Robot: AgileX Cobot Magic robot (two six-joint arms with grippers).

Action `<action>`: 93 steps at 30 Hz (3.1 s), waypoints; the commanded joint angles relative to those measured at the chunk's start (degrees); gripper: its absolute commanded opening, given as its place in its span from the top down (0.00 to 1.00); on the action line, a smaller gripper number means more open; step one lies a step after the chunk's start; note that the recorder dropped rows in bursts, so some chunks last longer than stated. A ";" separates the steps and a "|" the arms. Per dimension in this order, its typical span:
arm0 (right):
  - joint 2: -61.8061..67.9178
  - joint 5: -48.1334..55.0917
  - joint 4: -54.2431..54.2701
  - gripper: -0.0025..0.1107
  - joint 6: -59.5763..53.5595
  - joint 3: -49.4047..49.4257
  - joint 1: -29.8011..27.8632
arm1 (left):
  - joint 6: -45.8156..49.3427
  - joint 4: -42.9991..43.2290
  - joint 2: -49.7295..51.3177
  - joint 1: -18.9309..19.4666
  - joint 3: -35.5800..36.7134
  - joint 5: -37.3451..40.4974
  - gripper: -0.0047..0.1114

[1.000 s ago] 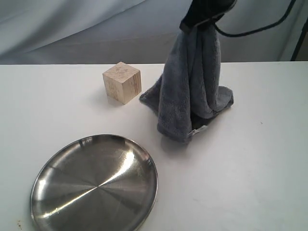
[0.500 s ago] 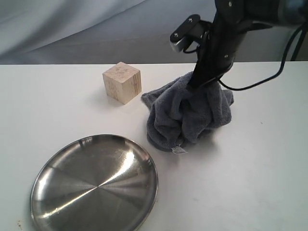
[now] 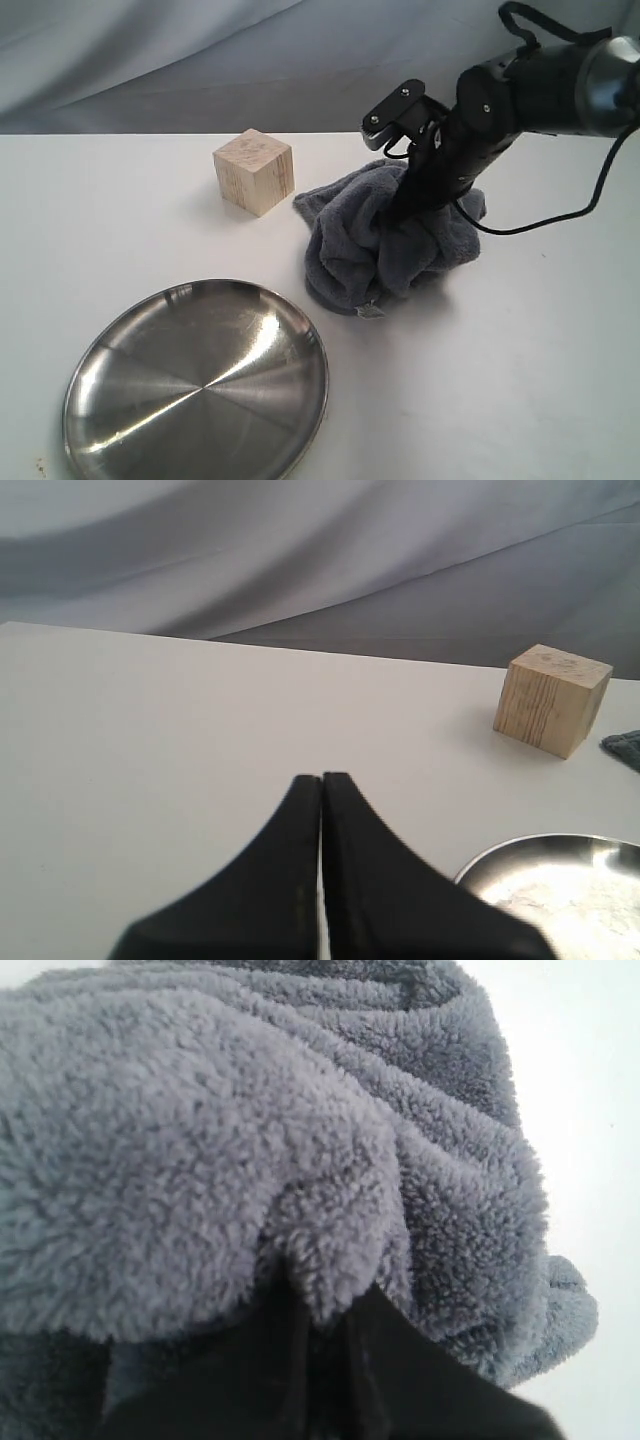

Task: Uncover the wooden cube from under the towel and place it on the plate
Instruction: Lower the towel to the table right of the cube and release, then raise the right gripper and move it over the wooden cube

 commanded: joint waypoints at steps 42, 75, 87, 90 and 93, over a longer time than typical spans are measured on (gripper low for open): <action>-12.92 20.58 5.51 0.05 -4.85 3.61 -1.95 | -0.28 -0.46 -0.29 0.10 0.26 -0.41 0.94; -12.02 -28.99 57.22 0.05 -52.05 3.61 5.95 | -0.28 -0.46 -0.29 0.10 0.26 -0.41 0.94; -3.84 -43.45 56.26 0.61 -52.05 3.61 10.77 | -0.28 -0.46 -0.29 0.10 0.26 -0.41 0.94; -3.04 -43.13 56.11 0.84 -51.23 3.61 10.77 | -0.28 -0.46 -0.29 0.10 0.26 -0.41 0.94; -2.65 -35.80 56.11 0.98 -51.10 1.08 10.67 | -0.28 -0.46 -0.29 0.10 0.26 -0.41 0.94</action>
